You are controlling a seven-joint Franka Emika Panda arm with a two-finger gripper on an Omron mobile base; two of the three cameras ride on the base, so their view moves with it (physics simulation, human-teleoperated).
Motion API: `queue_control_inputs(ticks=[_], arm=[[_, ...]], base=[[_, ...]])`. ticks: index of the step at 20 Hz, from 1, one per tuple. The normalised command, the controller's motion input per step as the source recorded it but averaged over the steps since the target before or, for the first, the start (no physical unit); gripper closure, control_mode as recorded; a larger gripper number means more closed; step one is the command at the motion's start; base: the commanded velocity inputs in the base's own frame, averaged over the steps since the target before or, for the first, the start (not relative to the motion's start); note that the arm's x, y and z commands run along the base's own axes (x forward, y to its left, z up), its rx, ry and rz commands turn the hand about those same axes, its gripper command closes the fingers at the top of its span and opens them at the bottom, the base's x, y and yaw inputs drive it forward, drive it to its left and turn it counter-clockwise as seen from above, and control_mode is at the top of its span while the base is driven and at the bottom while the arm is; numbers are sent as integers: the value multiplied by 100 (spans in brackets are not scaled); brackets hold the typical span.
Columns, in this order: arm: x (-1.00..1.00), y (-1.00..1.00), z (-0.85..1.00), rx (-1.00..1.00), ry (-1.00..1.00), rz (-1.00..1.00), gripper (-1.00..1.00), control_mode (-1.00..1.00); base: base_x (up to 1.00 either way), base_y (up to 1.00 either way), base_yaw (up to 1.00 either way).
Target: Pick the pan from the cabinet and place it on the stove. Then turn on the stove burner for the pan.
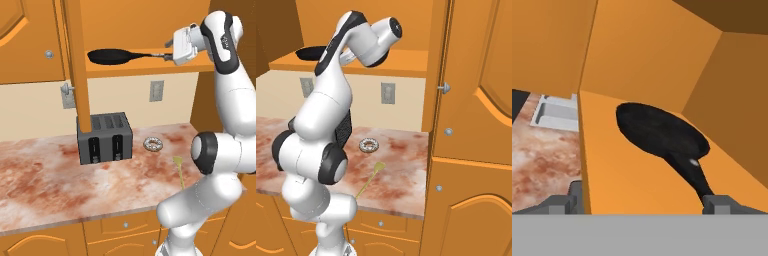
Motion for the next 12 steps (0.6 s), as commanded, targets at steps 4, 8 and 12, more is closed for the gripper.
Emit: queue_control_inputs(ticks=[4, 8, 12], arm=[[23, 0, -6, 0, 0, 4, -100, -100], [24, 0, -5, -1, 0, 3, -100, -100], [22, 4, -1, -1, 0, 0, -100, -100]], base=[[0, 0, 0], [0, 0, 0], [0, 0, 0]])
